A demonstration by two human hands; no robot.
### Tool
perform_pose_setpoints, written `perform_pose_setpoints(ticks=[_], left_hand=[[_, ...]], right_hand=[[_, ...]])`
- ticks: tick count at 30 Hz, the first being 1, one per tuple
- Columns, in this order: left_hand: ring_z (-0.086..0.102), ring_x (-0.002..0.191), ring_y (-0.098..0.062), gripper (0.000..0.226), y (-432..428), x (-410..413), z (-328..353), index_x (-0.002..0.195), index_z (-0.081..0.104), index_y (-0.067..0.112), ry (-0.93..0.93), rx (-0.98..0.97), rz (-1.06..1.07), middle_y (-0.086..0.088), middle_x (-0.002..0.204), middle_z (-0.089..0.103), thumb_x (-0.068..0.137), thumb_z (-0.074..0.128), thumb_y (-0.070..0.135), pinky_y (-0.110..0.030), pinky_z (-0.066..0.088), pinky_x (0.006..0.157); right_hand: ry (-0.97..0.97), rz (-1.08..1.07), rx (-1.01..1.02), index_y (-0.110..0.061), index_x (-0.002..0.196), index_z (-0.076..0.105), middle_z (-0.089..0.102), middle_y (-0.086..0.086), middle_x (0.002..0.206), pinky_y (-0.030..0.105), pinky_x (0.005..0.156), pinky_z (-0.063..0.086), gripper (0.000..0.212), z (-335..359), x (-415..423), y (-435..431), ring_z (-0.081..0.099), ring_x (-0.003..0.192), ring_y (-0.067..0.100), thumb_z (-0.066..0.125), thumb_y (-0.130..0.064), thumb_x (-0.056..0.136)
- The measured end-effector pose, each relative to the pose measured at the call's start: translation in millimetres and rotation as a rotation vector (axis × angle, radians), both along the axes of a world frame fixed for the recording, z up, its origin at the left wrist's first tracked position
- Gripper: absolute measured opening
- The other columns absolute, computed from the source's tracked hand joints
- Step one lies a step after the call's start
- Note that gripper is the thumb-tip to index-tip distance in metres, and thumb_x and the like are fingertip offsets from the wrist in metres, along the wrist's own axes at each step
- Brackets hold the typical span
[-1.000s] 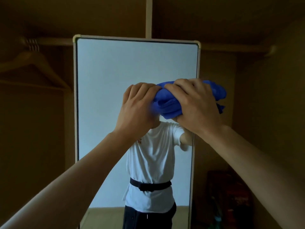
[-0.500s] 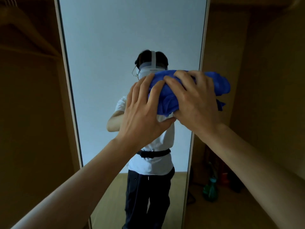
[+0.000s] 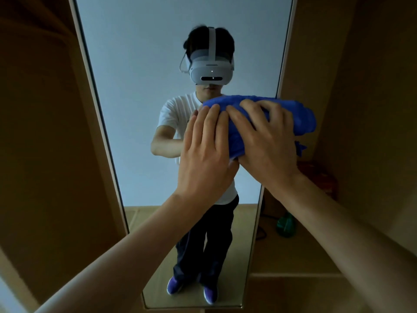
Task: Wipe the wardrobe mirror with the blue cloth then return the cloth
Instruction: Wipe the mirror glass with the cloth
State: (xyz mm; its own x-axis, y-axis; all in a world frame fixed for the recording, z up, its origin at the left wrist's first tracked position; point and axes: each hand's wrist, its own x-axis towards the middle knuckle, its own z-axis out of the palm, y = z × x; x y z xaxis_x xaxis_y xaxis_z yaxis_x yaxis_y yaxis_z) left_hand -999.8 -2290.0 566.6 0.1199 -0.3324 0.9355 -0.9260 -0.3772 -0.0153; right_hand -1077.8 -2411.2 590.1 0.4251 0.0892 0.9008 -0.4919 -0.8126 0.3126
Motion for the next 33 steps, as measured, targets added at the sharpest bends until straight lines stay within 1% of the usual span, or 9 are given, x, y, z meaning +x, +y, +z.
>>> perform_pose_setpoints(ticks=[3, 6, 9, 12, 16, 23, 27, 31, 33], left_hand=[[0.045, 0.14, -0.044, 0.07, -4.1, -3.1, -12.0, 0.139, 0.052, -0.011, 0.014, 0.009, 0.046, -0.028, 0.145, 0.051, 0.085, 0.079, 0.025, -0.057, 0.037, 0.114], [0.046, 0.138, -0.046, 0.065, -6.5, -3.7, -24.4, 0.138, 0.052, -0.011, 0.039, 0.011, 0.051, -0.029, 0.142, 0.053, 0.084, 0.077, 0.015, -0.059, 0.037, 0.113], [0.048, 0.135, -0.047, 0.058, -5.6, -0.8, -39.7, 0.136, 0.054, -0.012, 0.028, 0.022, 0.039, -0.03, 0.139, 0.055, 0.084, 0.072, 0.007, -0.059, 0.037, 0.113], [0.049, 0.135, -0.046, 0.057, -2.9, 4.0, -57.2, 0.137, 0.053, -0.013, 0.008, 0.045, 0.014, -0.03, 0.139, 0.055, 0.085, 0.071, 0.003, -0.059, 0.038, 0.113], [0.047, 0.137, -0.046, 0.053, 1.9, 10.7, -83.0, 0.139, 0.052, -0.012, -0.021, 0.072, -0.035, -0.03, 0.141, 0.054, 0.092, 0.066, 0.005, -0.059, 0.038, 0.113], [0.043, 0.141, -0.046, 0.06, 9.7, 13.3, -131.8, 0.145, 0.047, -0.008, -0.003, 0.188, -0.021, -0.028, 0.146, 0.051, 0.091, 0.07, 0.006, -0.058, 0.035, 0.116], [0.042, 0.142, -0.045, 0.059, 12.8, 11.0, -160.3, 0.146, 0.046, -0.007, 0.027, 0.222, -0.017, -0.027, 0.147, 0.05, 0.092, 0.065, 0.005, -0.059, 0.036, 0.115], [0.042, 0.142, -0.043, 0.06, 16.4, 8.4, -190.1, 0.149, 0.044, -0.004, 0.052, 0.287, -0.007, -0.024, 0.148, 0.05, 0.094, 0.066, 0.008, -0.057, 0.036, 0.116], [0.043, 0.142, -0.042, 0.063, 19.2, 7.1, -206.9, 0.149, 0.043, -0.004, 0.067, 0.331, -0.006, -0.024, 0.149, 0.05, 0.093, 0.069, 0.01, -0.056, 0.039, 0.114]], right_hand=[[0.001, 0.005, 0.026, -0.016, 0.138, 0.055, 0.057, 0.008, 0.139, 0.049, 0.099, 0.041, 0.051, -14.6, -0.4, 3.7, 0.053, 0.119, 0.035, 0.062, -0.024, 0.088], [0.017, -0.007, 0.025, -0.017, 0.137, 0.055, 0.057, 0.007, 0.139, 0.048, 0.099, 0.04, 0.051, -27.2, -2.1, 4.4, 0.054, 0.119, 0.034, 0.065, -0.029, 0.089], [0.034, 0.006, 0.038, -0.018, 0.138, 0.054, 0.056, 0.007, 0.14, 0.048, 0.101, 0.039, 0.048, -41.4, -3.7, 4.0, 0.052, 0.121, 0.034, 0.058, -0.027, 0.091], [0.068, 0.016, 0.066, -0.018, 0.141, 0.051, 0.054, 0.007, 0.142, 0.049, 0.102, 0.038, 0.052, -61.0, -5.4, 3.3, 0.05, 0.123, 0.034, 0.054, -0.024, 0.09], [0.082, 0.03, 0.066, -0.017, 0.144, 0.049, 0.052, 0.008, 0.144, 0.049, 0.104, 0.036, 0.051, -89.0, -8.7, 0.6, 0.049, 0.125, 0.035, 0.053, -0.021, 0.093], [0.176, 0.037, 0.098, -0.016, 0.149, 0.044, 0.048, 0.007, 0.149, 0.048, 0.106, 0.037, 0.058, -137.5, -18.1, -0.8, 0.046, 0.131, 0.034, 0.054, -0.008, 0.092], [0.222, 0.054, 0.132, -0.016, 0.149, 0.044, 0.048, 0.007, 0.149, 0.049, 0.107, 0.037, 0.056, -163.5, -23.0, 0.3, 0.046, 0.131, 0.034, 0.05, -0.01, 0.094], [0.273, 0.066, 0.172, -0.015, 0.149, 0.044, 0.049, 0.008, 0.149, 0.048, 0.106, 0.037, 0.05, -195.5, -27.7, 0.2, 0.047, 0.131, 0.034, 0.04, -0.012, 0.1], [0.291, 0.067, 0.182, -0.015, 0.149, 0.045, 0.05, 0.008, 0.148, 0.048, 0.104, 0.038, 0.05, -214.1, -29.4, 0.3, 0.048, 0.13, 0.034, 0.044, -0.011, 0.099]])
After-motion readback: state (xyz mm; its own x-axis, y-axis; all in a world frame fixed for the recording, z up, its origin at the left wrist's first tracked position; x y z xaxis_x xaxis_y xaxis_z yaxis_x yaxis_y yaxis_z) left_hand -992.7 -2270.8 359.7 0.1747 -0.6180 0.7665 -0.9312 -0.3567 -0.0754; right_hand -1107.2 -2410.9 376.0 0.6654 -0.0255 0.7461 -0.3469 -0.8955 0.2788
